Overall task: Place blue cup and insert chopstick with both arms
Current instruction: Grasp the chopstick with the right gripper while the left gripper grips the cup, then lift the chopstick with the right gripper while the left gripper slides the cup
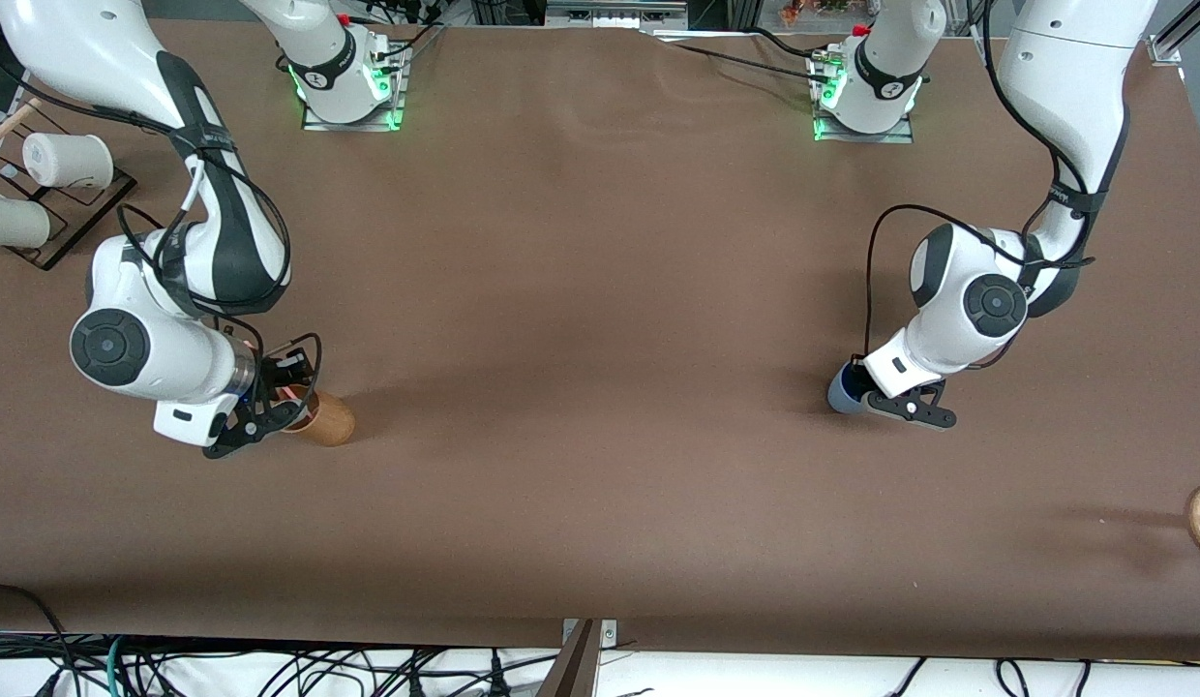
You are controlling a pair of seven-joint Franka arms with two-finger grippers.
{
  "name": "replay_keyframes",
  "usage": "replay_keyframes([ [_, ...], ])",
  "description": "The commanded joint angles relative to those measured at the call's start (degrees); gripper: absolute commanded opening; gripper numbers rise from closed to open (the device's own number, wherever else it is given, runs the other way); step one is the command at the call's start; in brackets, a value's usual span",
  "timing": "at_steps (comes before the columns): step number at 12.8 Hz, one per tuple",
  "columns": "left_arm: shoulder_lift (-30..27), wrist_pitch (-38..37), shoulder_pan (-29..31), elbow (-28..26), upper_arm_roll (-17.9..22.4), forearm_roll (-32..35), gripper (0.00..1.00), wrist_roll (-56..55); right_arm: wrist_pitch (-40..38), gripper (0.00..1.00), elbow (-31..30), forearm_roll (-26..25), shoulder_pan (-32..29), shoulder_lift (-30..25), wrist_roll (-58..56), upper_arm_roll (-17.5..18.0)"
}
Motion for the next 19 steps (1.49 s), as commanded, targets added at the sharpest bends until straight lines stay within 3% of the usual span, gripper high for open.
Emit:
replay_keyframes([
  [1, 0.26, -0.21, -0.2, 1.23, -0.07, 1.3, 0.0, 0.33, 0.93, 0.43, -3.22, -0.73, -0.64, -2.72, -2.07, -0.54],
  [4, 0.0, -1.96, -0.55, 2.63, -0.25, 0.95, 0.0, -0.37, 2.15, 0.43, -4.01, -0.73, -1.61, -2.72, -3.57, -0.54],
  [5, 0.0, -2.4, -0.99, 2.9, -2.25, 0.25, 0.0, -0.98, 2.51, 0.43, -4.45, -0.73, -1.87, -2.64, -3.58, -0.54],
  [9, 0.26, -7.41, -6.06, 6.93, -8.77, 0.24, 0.0, -25.71, 2.51, 0.32, -4.54, -0.64, -1.87, -2.46, -2.79, -0.54],
  [12, 4.38, -8.55, -14.24, 13.87, -8.77, -0.02, 0.0, -36.82, 2.42, 0.24, -4.54, -0.55, -1.78, -2.46, -2.79, -0.54],
  [16, 7.82, -8.56, -19.71, 16.35, -8.86, 0.07, 0.0, -42.73, 2.33, 0.0, -4.45, -0.29, -1.78, -2.55, -2.7, -0.45],
  [19, 8.79, -8.56, -21.9, 16.44, -9.21, 0.07, 0.0, -42.73, 1.98, 0.0, -3.84, -0.11, -1.78, -2.9, -2.79, -0.45],
])
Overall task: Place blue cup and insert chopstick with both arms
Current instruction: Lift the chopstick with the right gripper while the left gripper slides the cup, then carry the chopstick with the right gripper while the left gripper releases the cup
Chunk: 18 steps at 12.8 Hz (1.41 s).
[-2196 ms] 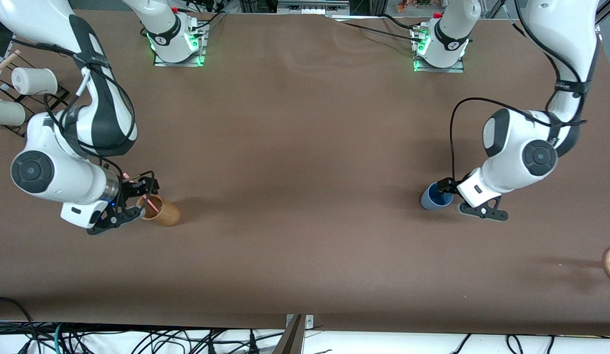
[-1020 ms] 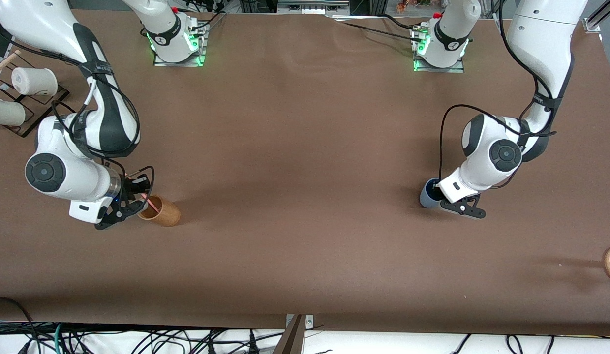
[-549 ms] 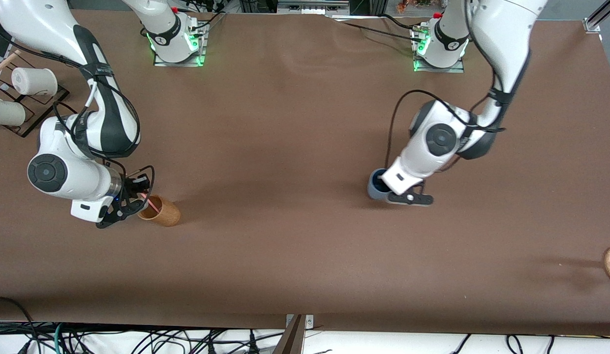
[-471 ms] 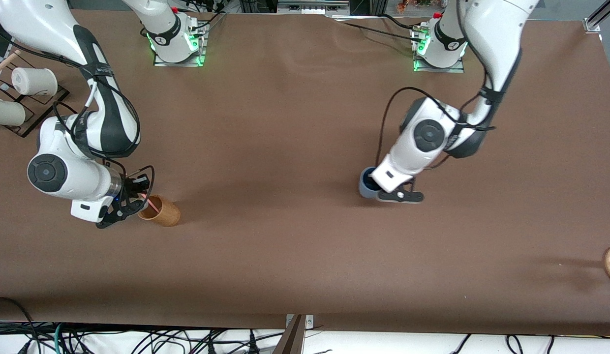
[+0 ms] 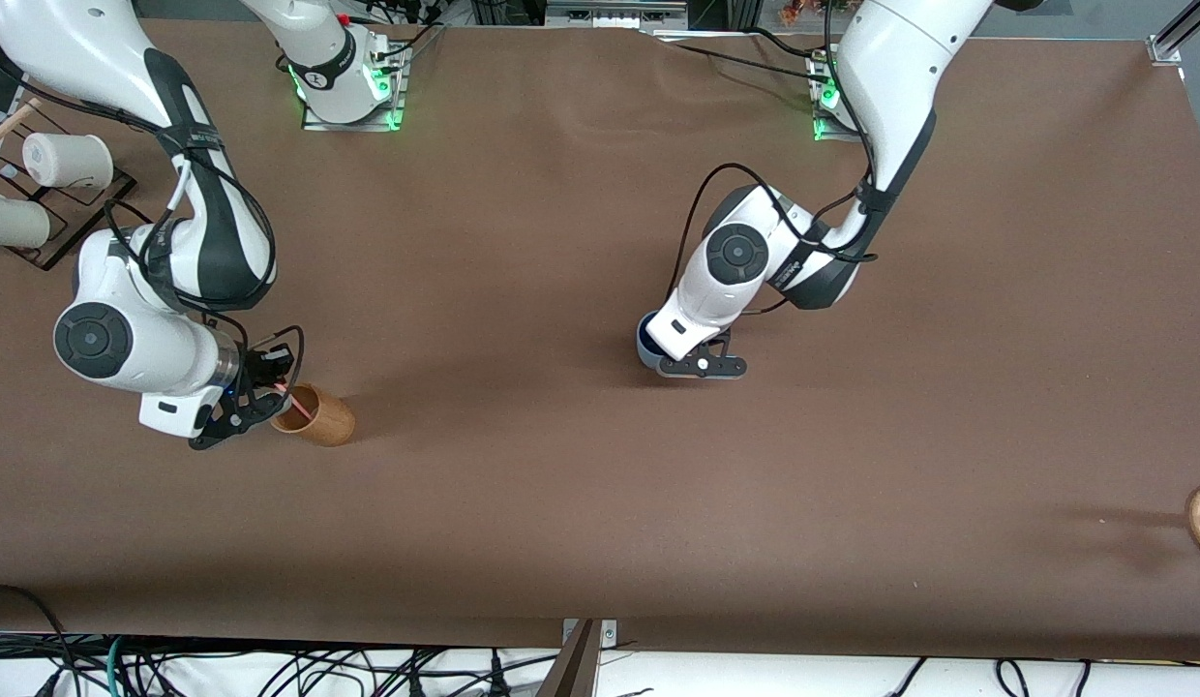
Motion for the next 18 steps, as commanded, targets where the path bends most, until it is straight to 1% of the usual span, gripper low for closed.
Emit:
replay_keyframes([
  [1, 0.85, -1.24, -1.52, 2.05, 0.19, 0.14, 0.25, -0.66, 0.09, 0.0, -0.82, -0.15, -0.39, -2.62, -0.22, 0.57],
  [2, 0.85, -1.24, -1.61, 2.05, 0.11, 0.14, 0.85, -0.75, -1.39, 0.0, -0.65, -0.33, -0.39, -4.19, -0.22, 1.01],
  [3, 0.42, -1.42, -1.52, 1.97, 0.11, 0.14, 1.0, -0.57, -5.06, 0.0, 0.49, -0.33, -0.39, -5.69, -0.22, 1.36],
  [4, -0.37, -1.77, -1.35, 1.97, 0.11, 0.14, 1.0, -0.22, -9.1, 0.0, 2.41, -0.24, -0.31, -7.1, -0.22, 2.32],
  [6, -3.7, -7.19, -0.73, 2.05, 0.11, 0.48, 1.0, 0.04, -16.66, 0.0, 5.67, -0.24, -0.31, -10.69, -0.22, 2.94],
  [7, -6.07, -9.92, -0.38, 2.14, 0.19, 0.49, 1.0, 0.04, -21.22, 0.0, 7.51, -0.41, -0.31, -12.45, -0.22, 3.82],
  [8, -8.61, -12.38, 0.49, 2.14, 0.11, 0.49, 1.0, 0.13, -25.71, 0.0, 9.79, -0.42, -0.22, -13.43, -0.13, 4.52],
  [9, -10.99, -14.76, 1.72, 2.23, 0.02, 0.23, 1.0, 0.13, -29.76, 0.0, 13.12, -0.5, 0.13, -13.44, -0.05, 5.31],
  [10, -13.53, -17.3, 2.17, 2.32, 0.02, 0.14, 1.0, 0.48, -33.28, 0.0, 17.07, -0.5, 1.87, -12.57, 1.78, 5.49],
  [11, -15.65, -20.46, 3.13, 3.36, 0.1, 0.14, 1.0, 0.83, -34.79, 0.0, 19.02, -0.77, 4.59, -11.43, 5.8, 5.41],
  [12, -16.63, -24.93, 4.62, 5.81, 0.02, 0.14, 1.0, 2.14, -35.24, 0.0, 19.83, -0.94, 6.79, -10.72, 9.41, 5.41],
  [14, -17.16, -35.56, 7.16, 13.88, 0.63, -0.12, 1.0, 8.88, -35.25, 0.0, 20.45, -0.68, 13.02, -8.79, 18.62, 5.32],
  [15, -19.25, -37.44, 7.79, 14.7, 1.59, -0.39, 1.0, 12.4, -35.33, 0.0, 21.67, -0.16, 16.27, -7.13, 25.37, 5.49],
  [16, -20.93, -37.63, 8.75, 14.71, 3.95, -1.43, 1.0, 15.05, -35.25, 0.0, 23.16, 1.24, 19.52, -5.28, 31.97, 5.5],
  [17, -23.12, -38.33, 11.02, 14.45, 4.84, -3.45, 1.0, 18.81, -35.07, 0.0, 25.18, 3.17, 22.6, -3.18, 38.73, 5.5],
  [18, -25.23, -39.9, 15.31, 13.4, 5.03, -5.03, 1.0, 23.81, -34.55, 0.0, 27.2, 5.27, 25.51, -0.89, 45.07, 5.5],
])
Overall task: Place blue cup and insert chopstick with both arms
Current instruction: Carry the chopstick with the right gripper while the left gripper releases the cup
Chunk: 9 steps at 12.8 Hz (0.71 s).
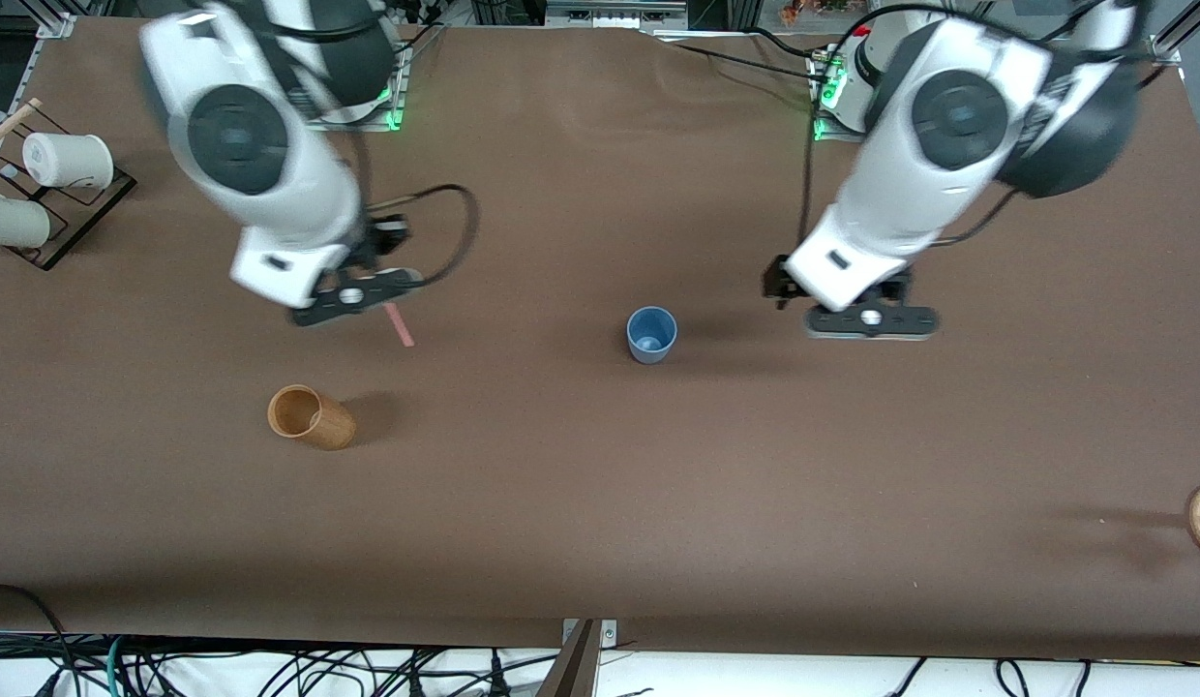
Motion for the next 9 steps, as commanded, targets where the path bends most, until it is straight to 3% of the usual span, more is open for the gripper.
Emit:
replay_keyframes([
  [1, -6.88, -2.94, 7.37, -3.6, 1.58, -3.67, 1.0, 13.37, -0.42, 0.0, 9.48, 4.54, 6.94, 7.84, 16.02, -0.27],
  [3, -12.78, -2.68, 7.65, -9.23, 6.94, -3.41, 1.0, 19.12, 2.03, 0.0, 14.15, 6.92, 11.51, 12.51, 25.35, -0.18],
  [6, -19.19, -1.81, 10.72, -16.26, 7.31, -3.76, 1.0, 22.73, 11.16, 0.0, 14.43, 11.4, 17.14, 15.33, 36.44, -0.36],
  [9, -19.22, -2.5, 10.73, -15.93, 7.13, -3.76, 1.0, 22.04, 17.15, 0.0, 14.34, 11.58, 21.02, 16.92, 41.99, -0.53],
])
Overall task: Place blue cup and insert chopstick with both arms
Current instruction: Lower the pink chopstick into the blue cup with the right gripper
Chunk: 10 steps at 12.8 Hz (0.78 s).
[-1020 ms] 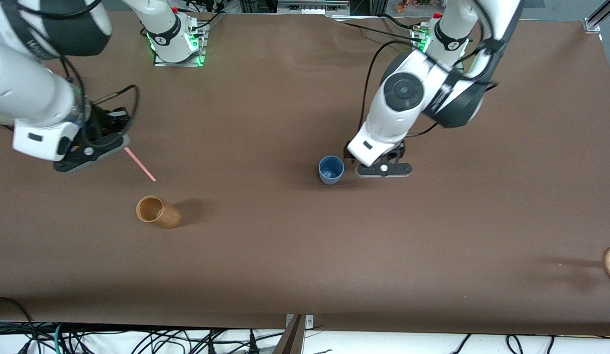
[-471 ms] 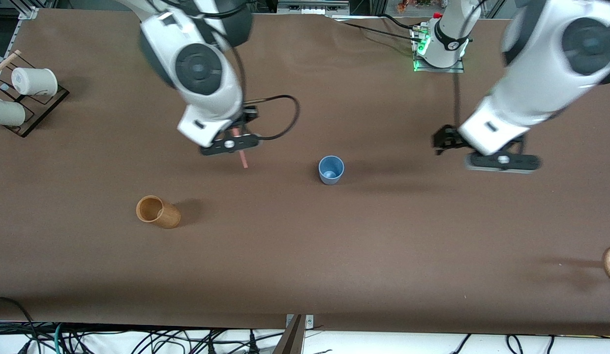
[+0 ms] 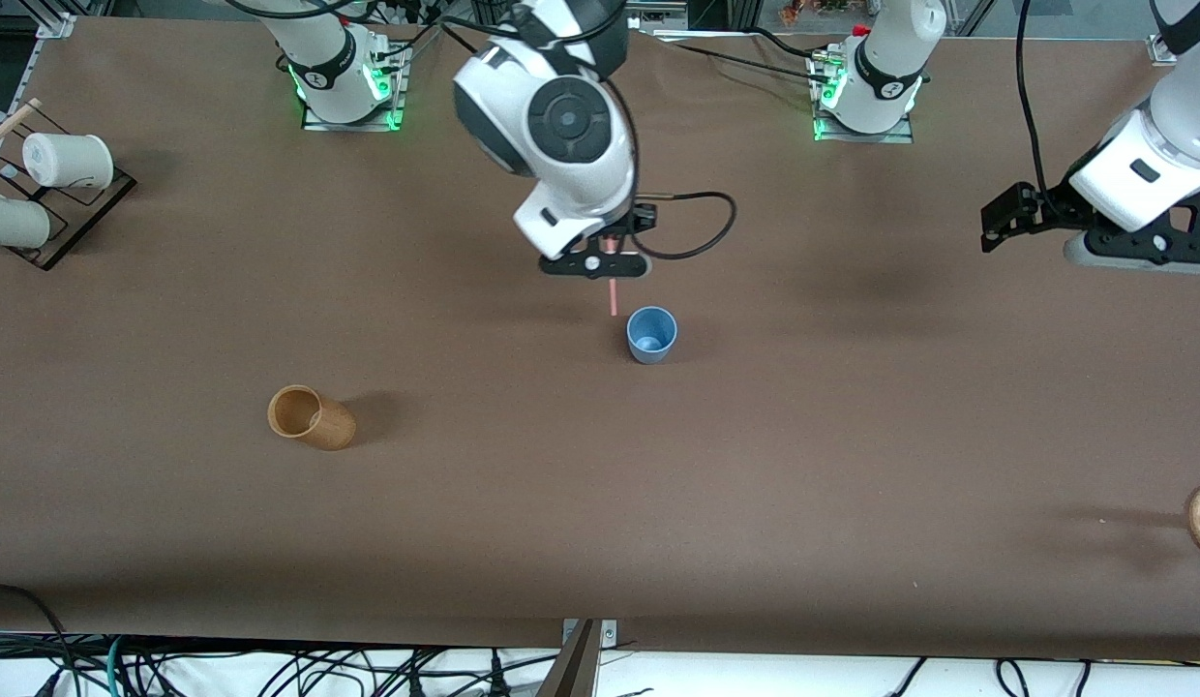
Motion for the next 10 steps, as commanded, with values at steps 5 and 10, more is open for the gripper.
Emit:
replay_keyframes([
  [5, -0.42, 0.71, -0.06, -0.54, -0.53, -1.7, 1.0, 1.51, 5.96, 0.0, 2.6, 1.76, 2.45, 3.56, 4.42, -0.78],
  [10, -0.33, 0.19, 0.03, -0.54, -0.53, -1.7, 1.0, 1.6, 7.8, 0.0, 2.17, 1.49, 2.44, 5.31, 3.01, -1.92],
])
